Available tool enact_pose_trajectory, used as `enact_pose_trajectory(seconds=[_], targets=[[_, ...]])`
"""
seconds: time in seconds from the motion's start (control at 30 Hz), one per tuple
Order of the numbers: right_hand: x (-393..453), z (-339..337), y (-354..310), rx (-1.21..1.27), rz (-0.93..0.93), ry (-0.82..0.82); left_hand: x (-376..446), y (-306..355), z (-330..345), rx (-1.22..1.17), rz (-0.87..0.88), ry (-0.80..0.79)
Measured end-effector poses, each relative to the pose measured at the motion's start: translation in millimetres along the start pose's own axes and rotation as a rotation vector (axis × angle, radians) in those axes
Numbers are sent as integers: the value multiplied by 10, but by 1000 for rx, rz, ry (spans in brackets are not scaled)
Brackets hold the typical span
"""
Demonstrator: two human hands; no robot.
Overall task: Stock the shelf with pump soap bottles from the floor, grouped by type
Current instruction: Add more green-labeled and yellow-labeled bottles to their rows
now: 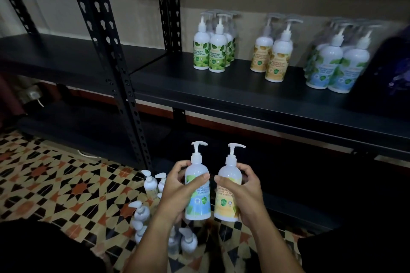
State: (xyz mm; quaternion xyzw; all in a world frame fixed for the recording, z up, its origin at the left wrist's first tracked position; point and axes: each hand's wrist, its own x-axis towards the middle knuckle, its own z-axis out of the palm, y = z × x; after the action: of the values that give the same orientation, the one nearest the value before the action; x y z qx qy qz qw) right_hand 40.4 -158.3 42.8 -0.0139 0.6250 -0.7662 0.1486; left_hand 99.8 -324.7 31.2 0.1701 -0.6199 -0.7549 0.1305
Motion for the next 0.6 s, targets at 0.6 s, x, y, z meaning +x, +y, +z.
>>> enact_pose_trajectory(seconds=[0.6], targets=[[-76,103,-78,-151,-199,-88,-52,125,134,104,169,29]])
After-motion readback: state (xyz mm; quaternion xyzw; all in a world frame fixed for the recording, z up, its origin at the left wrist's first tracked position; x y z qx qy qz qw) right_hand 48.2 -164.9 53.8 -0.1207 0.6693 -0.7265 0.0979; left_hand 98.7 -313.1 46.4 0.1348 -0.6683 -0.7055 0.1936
